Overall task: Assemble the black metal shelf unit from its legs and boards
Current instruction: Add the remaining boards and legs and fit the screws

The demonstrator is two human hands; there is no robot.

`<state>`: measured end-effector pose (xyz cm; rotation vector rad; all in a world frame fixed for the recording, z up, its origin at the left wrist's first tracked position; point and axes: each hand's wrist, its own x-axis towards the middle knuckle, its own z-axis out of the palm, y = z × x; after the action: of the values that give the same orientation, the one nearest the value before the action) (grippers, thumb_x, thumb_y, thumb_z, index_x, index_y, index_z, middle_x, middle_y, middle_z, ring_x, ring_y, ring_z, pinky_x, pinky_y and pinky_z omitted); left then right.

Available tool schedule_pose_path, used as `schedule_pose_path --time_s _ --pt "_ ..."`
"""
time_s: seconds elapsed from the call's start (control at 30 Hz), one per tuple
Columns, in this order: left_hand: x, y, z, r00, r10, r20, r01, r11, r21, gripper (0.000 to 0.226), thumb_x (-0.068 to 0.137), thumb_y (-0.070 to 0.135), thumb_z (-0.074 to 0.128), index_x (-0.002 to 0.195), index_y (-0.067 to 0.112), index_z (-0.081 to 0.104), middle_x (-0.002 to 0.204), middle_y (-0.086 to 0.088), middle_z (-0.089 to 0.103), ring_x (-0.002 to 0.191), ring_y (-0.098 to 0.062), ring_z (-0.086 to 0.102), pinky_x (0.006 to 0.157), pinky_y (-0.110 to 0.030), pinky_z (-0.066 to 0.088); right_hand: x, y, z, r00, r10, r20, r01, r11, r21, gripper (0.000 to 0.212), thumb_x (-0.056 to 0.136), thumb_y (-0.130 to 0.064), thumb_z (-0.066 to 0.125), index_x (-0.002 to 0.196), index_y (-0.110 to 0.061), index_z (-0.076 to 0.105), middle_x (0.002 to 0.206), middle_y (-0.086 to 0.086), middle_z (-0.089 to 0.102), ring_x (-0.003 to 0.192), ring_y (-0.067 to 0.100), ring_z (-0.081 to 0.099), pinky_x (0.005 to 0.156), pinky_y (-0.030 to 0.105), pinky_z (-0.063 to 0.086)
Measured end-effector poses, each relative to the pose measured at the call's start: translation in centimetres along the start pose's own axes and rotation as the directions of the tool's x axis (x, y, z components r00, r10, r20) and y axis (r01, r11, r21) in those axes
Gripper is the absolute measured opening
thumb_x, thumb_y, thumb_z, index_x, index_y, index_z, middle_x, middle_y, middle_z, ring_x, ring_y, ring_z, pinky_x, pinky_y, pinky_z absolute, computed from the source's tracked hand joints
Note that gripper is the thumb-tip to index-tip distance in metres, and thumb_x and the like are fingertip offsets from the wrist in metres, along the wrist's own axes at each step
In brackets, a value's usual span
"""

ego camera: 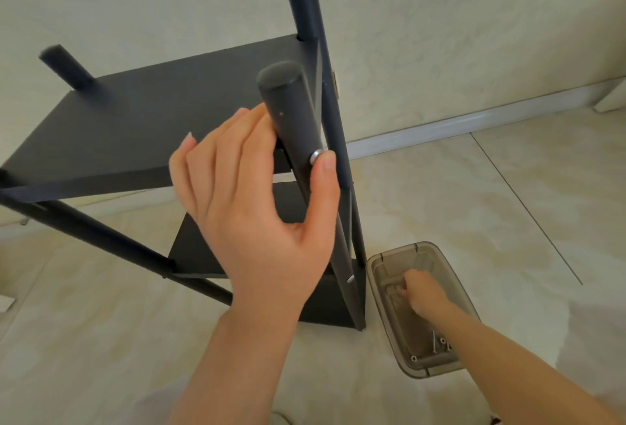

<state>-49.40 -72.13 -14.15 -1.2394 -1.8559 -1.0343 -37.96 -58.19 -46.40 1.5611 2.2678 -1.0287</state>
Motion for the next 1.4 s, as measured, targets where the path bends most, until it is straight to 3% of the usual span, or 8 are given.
schedule_pose_path --time_s 0.17,0.3,0.43,0.53,0.7,0.83,1.0,1.4 --pt "0.3 0.6 -0.5 0.998 -0.04 0.039 0.044 0.994 -0.097 0.031 0.096 0.033 0.057 0.11 0.008 0.068 0.11 -0.002 0.069 0.112 -0.028 0.06 0.113 -0.054 0.03 -3.4 -4.2 -4.1 0.981 -0.041 -0.192 0.118 0.906 0.406 0.03 0.102 -0.031 0.048 0.08 -0.014 0.055 0.067 0.003 0.057 0.055 0.012 0.05 0.052 0.018 0.037" --pt "0.4 0.7 -0.8 0.997 -0.047 0.056 0.054 0.991 -0.119 0.031 0.098 0.036 0.057 0.113 0.011 0.069 0.115 0.0 0.069 0.117 -0.024 0.058 0.119 -0.043 0.024 -8.6 -9.8 -9.2 0.924 0.138 -0.356 0.248 0.489 0.836 0.031 0.107 -0.027 0.033 0.091 -0.011 0.054 0.079 0.012 0.062 0.069 0.02 0.058 0.072 0.033 0.053" --pt "0.6 0.4 -1.1 0.997 -0.013 0.07 0.019 0.997 -0.074 0.035 0.098 0.04 0.056 0.117 0.013 0.069 0.119 -0.001 0.069 0.121 -0.021 0.055 0.12 -0.033 0.015 -14.8 -14.0 -12.9 0.873 0.039 -0.486 0.444 0.349 0.825 0.033 0.107 -0.026 0.027 0.085 -0.017 0.05 0.089 0.016 0.065 0.082 0.025 0.064 0.082 0.035 0.053" --pt "0.5 0.3 -1.2 0.998 -0.004 0.067 0.008 0.998 -0.06 0.036 0.097 0.04 0.056 0.117 0.013 0.069 0.12 -0.002 0.069 0.121 -0.02 0.053 0.12 -0.036 0.014 -17.4 -15.5 -13.6 0.865 -0.1 -0.492 0.492 0.361 0.792 0.032 0.108 -0.026 0.027 0.087 -0.015 0.05 0.086 0.008 0.065 0.081 0.016 0.064 0.081 0.025 0.052" --pt "0.6 0.6 -1.1 0.997 -0.073 0.027 0.075 0.994 -0.082 0.038 0.095 0.043 0.056 0.113 0.013 0.073 0.116 0.0 0.071 0.118 -0.013 0.049 0.118 -0.057 0.019 -18.5 -17.3 -12.5 0.902 -0.186 -0.39 0.431 0.462 0.775 0.034 0.109 -0.024 0.026 0.083 -0.013 0.044 0.063 -0.002 0.05 0.056 0.005 0.05 0.049 0.008 0.038" --pt "0.8 -0.1 -1.5 0.996 -0.085 0.024 0.087 0.993 -0.085 0.038 0.095 0.044 0.057 0.111 0.015 0.073 0.115 0.001 0.071 0.116 -0.012 0.05 0.118 -0.058 0.017 -19.0 -18.4 -12.5 0.917 -0.201 -0.344 0.398 0.417 0.818 0.031 0.109 -0.02 0.023 0.099 -0.004 0.048 0.077 0.019 0.049 0.054 0.016 0.051 0.049 0.02 0.046" --pt "2.1 -1.8 -3.4 0.989 -0.147 0.007 0.147 0.987 -0.071 0.039 0.094 0.048 0.056 0.108 0.016 0.074 0.11 0.004 0.072 0.113 -0.016 0.057 0.118 -0.06 0.018 -19.5 -20.6 -12.9 0.911 -0.281 -0.302 0.406 0.48 0.778 0.036 0.108 -0.016 0.022 0.106 0.004 0.052 0.089 0.023 0.047 0.059 0.023 0.047 0.05 0.023 0.046" --pt "3.9 -6.8 -10.3 0.898 -0.41 -0.157 0.393 0.911 -0.127 0.036 0.095 0.047 0.056 0.099 0.016 0.073 0.097 0.005 0.07 0.11 -0.018 0.058 0.119 -0.051 0.019 -22.0 -27.2 -12.6 0.776 -0.545 -0.317 0.619 0.563 0.547 0.035 0.106 -0.024 0.028 0.074 -0.021 0.041 0.069 0.008 0.053 0.054 0.017 0.054 0.04 0.014 0.041"
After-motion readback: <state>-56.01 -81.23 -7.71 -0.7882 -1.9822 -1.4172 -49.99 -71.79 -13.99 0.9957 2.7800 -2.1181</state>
